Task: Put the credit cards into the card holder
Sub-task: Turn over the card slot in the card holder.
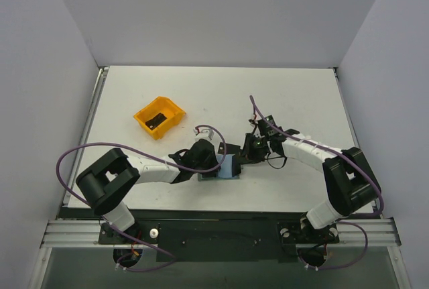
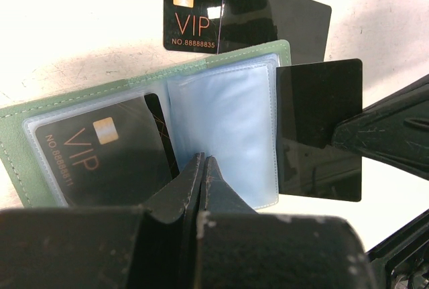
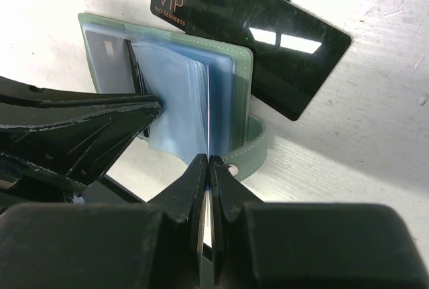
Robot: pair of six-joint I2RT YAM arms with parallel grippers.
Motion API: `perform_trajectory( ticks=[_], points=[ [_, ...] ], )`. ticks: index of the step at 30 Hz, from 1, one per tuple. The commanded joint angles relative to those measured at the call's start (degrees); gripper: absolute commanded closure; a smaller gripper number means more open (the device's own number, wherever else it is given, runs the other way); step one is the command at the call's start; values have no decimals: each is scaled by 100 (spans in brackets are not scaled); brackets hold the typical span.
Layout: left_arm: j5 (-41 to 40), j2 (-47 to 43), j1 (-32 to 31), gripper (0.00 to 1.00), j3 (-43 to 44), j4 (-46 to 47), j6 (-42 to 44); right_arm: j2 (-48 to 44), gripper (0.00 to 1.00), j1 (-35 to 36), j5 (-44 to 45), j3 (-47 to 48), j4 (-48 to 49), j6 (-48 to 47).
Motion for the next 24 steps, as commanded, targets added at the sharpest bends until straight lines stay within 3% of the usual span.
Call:
perform_trajectory(
  ticks=[1, 9, 24],
  points=[
    [-115, 125, 40, 100, -175, -636, 107, -384, 100, 11, 40, -140, 1, 38],
    [-115, 117, 31, 100, -175, -644, 98, -1105, 100, 2, 252, -166, -87, 74],
    [-97, 117, 40, 100, -166, -636, 107, -667, 100, 11, 94, -175, 72, 47]
  ],
)
